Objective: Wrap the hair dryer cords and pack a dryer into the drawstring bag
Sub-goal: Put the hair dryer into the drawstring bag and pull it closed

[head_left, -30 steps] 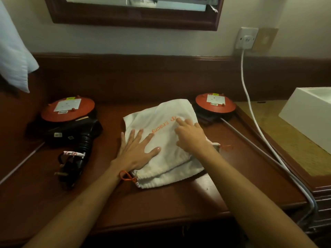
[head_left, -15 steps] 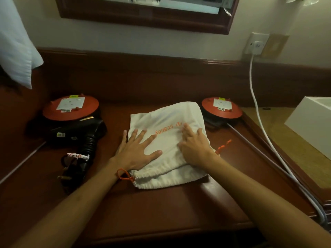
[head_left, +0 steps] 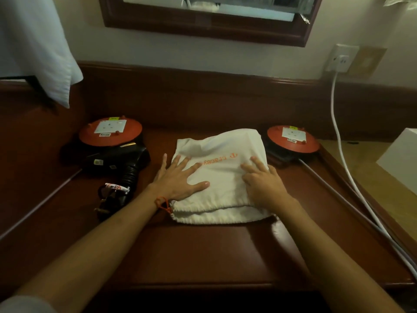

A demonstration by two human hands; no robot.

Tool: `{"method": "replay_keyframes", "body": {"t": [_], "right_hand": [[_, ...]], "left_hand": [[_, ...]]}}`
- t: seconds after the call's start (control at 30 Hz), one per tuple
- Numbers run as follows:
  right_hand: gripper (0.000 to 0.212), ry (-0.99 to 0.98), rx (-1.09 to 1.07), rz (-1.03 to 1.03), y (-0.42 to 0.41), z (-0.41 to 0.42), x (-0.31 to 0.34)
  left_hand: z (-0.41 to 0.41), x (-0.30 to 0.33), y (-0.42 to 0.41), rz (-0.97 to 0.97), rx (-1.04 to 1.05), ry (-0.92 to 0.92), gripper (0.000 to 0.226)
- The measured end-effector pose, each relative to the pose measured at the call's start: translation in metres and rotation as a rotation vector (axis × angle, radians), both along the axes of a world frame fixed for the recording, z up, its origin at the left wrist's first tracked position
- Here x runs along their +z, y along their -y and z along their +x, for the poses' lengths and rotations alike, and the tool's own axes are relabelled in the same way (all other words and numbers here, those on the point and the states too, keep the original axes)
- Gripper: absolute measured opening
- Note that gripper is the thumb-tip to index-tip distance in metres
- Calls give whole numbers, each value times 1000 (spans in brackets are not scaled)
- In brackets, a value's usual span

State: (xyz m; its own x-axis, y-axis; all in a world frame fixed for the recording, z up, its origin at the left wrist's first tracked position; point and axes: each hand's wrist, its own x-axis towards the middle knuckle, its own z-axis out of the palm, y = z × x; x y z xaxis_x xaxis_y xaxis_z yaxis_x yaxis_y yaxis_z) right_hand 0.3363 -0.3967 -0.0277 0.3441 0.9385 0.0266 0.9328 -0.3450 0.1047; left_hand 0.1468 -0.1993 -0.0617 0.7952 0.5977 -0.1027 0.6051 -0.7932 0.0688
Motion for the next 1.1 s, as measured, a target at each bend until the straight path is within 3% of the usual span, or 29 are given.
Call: {"method": "replay_keyframes", "body": {"t": [0.07, 0.17, 0.23, 0.33, 0.57, 0.7, 0.83, 0.97, 1.1], "right_hand": [[36, -110, -24, 36, -1, 3, 4], [39, -102, 36, 214, 5, -20, -2], [43, -122, 88, 257, 8, -44, -8], [46, -216, 68, 219, 12, -63, -28], [12, -278, 108, 539, 38, -64, -49], [10, -271, 121, 582, 41, -67, -52], [11, -283, 117, 609, 40, -70, -52], [11, -268, 110, 623, 43, -75, -52], [10, -221, 86, 656, 45, -78, -51]], "left_hand": [[-9, 10, 0, -72, 96, -10, 97], [-27, 21, 17, -100, 190, 119, 81], [-40, 19, 39, -135, 153, 174, 73], [-64, 3, 60, -153, 77, 85, 74], [-89, 10, 53, -63, 55, 142, 80], [-106, 24, 48, 120, 256, 254, 69], [-123, 25, 44, 221, 523, 225, 71], [-131, 32, 34, 158, 643, 193, 84], [-138, 38, 29, 136, 619, 245, 66]]}}
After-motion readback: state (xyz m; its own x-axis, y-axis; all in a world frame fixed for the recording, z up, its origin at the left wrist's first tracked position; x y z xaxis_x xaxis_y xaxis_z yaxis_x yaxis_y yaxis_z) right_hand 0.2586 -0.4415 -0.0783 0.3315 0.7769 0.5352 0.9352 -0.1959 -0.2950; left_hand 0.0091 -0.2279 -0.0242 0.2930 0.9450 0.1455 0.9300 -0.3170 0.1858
